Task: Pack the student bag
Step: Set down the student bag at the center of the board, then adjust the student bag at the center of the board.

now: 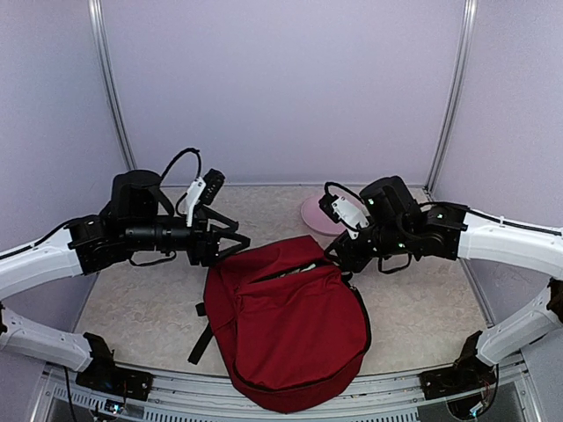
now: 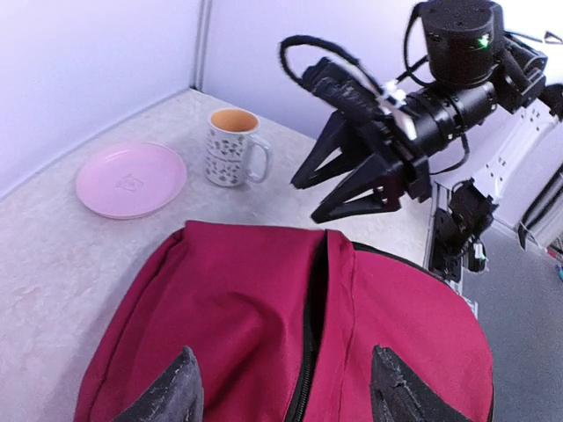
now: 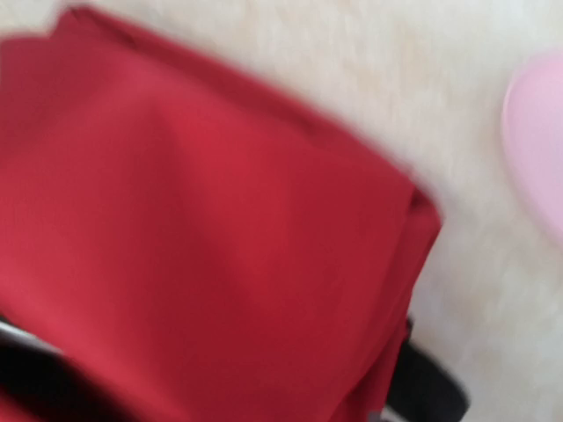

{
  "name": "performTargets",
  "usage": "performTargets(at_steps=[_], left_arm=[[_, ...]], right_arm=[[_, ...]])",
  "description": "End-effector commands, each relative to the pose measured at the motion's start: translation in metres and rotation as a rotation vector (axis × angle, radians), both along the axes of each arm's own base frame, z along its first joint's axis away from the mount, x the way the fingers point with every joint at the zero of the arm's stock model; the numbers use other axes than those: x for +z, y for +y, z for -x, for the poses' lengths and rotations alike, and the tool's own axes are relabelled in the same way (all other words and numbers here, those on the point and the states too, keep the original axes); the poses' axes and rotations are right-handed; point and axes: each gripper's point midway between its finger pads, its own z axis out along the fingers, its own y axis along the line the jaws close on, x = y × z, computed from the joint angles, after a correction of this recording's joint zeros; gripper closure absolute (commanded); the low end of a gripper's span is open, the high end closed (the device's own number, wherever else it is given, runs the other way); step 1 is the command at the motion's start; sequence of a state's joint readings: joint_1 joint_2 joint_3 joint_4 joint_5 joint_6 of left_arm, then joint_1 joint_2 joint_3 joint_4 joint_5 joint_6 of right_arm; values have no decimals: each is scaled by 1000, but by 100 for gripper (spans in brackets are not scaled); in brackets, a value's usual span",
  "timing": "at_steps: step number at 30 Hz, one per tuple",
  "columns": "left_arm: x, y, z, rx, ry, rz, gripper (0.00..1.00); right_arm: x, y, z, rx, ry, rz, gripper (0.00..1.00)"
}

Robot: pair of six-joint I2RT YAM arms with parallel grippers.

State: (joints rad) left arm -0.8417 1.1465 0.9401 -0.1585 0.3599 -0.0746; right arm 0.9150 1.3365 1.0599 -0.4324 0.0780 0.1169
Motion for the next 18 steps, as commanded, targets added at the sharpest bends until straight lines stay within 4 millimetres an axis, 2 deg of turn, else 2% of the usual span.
performTargets(at_steps=[1, 4, 6, 9, 11, 14, 18], left_arm=[[6, 40, -7, 221, 93, 128, 39], [-14, 66, -9, 330, 183, 164, 48], [-31, 77, -10, 376, 243, 177, 54], [-65, 78, -3, 376, 366, 177, 56], [-81, 74, 2, 358, 432, 193, 57], [-102, 77, 2, 390, 479, 201, 56], [-124, 87, 2, 454, 521, 226, 50]], right_arm=[[71, 30, 23, 151, -144, -68, 49], [93, 82, 56, 339, -264, -67, 45], [95, 116, 73, 432, -282, -45, 44], [85, 156, 76, 476, -240, 2, 46], [73, 179, 79, 508, -191, 31, 46], [56, 197, 72, 489, -131, 92, 48], [27, 190, 55, 412, -90, 188, 51]])
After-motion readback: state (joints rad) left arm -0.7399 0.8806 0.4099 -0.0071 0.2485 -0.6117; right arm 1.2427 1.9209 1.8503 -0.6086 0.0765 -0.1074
